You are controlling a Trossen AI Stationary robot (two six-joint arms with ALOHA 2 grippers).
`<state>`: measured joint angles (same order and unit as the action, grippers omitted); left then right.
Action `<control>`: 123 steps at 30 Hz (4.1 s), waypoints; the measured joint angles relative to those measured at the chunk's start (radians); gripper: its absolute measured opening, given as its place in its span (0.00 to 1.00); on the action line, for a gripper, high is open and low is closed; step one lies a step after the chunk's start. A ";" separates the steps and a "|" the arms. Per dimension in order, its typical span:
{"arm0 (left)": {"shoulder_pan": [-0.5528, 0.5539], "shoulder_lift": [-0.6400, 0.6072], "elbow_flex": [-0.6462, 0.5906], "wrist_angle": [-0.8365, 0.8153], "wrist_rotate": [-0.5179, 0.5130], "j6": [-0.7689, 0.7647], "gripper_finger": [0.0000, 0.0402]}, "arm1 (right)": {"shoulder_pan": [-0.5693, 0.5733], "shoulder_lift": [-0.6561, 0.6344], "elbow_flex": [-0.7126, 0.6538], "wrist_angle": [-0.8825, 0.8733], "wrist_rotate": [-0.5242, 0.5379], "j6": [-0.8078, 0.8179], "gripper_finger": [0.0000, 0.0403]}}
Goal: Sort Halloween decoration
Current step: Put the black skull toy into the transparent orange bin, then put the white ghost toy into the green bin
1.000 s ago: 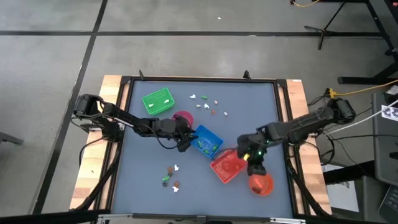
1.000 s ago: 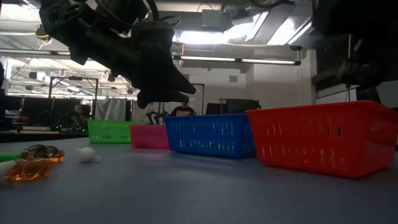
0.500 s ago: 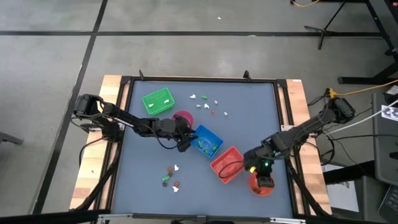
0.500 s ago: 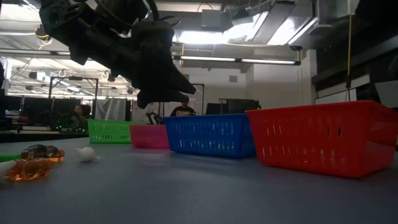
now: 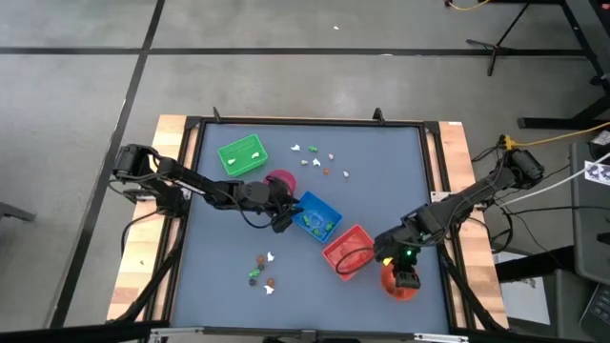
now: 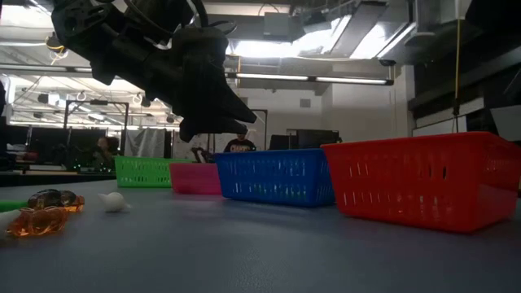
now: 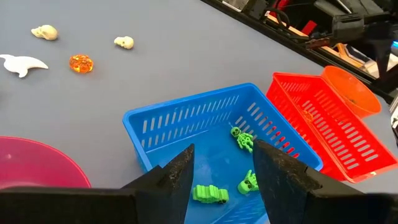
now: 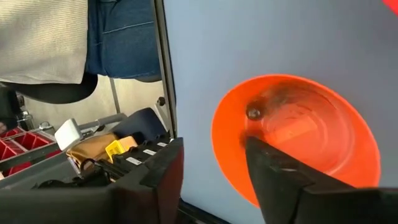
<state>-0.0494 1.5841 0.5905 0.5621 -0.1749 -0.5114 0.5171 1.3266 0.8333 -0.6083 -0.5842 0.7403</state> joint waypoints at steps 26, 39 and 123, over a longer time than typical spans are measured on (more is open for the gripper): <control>-0.008 -0.141 0.001 -0.005 0.100 0.233 0.37 | 0.000 0.000 0.000 0.008 0.244 -0.014 0.53; -0.102 -0.259 0.001 -0.007 0.135 0.391 0.37 | 0.000 0.000 0.000 0.008 0.349 -0.014 0.53; -0.413 0.097 0.002 -0.316 0.057 0.409 0.36 | 0.000 0.000 0.000 0.015 0.391 -0.013 0.53</control>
<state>-0.4622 1.6806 0.5922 0.2460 -0.1181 -0.1020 0.5167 1.3270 0.8337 -0.5930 -0.1936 0.7273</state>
